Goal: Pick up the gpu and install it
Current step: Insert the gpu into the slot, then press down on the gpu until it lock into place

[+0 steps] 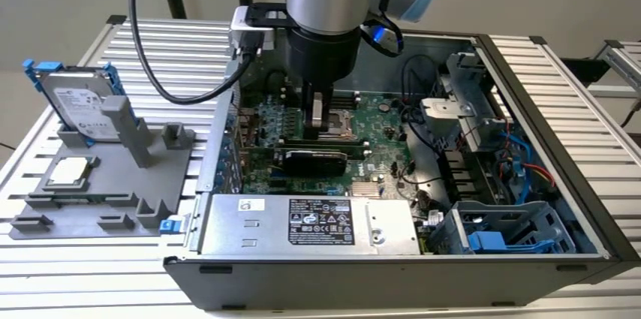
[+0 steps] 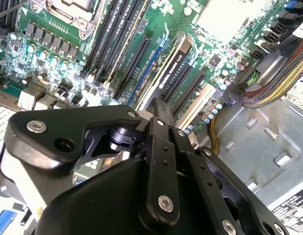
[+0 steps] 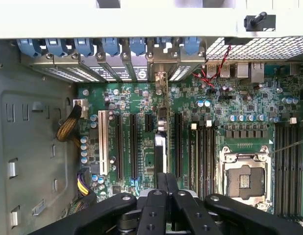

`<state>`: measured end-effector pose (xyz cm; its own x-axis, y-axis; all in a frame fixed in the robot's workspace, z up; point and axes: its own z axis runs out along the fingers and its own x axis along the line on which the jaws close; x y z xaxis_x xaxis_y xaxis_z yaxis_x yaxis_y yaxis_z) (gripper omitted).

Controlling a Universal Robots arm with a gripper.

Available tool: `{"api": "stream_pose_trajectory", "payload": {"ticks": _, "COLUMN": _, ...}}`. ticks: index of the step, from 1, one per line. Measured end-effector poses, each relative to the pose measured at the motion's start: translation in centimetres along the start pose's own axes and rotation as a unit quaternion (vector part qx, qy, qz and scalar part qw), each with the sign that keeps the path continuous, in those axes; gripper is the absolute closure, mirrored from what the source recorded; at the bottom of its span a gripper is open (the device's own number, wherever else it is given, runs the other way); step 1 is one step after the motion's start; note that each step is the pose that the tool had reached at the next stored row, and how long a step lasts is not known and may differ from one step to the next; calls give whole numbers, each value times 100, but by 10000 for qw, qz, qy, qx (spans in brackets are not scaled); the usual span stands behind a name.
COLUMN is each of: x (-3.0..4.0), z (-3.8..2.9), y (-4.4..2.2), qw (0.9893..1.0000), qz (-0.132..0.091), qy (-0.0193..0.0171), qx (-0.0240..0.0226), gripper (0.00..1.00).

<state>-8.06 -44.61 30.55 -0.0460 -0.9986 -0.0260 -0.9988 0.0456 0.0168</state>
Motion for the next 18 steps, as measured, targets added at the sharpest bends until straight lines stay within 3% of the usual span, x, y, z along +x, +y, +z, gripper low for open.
{"api": "stream_pose_trajectory", "payload": {"ticks": 18, "x": 0, "z": 0, "y": 0, "qw": 10000, "qz": 0, "qy": 8, "qx": 0, "gripper": 100}}
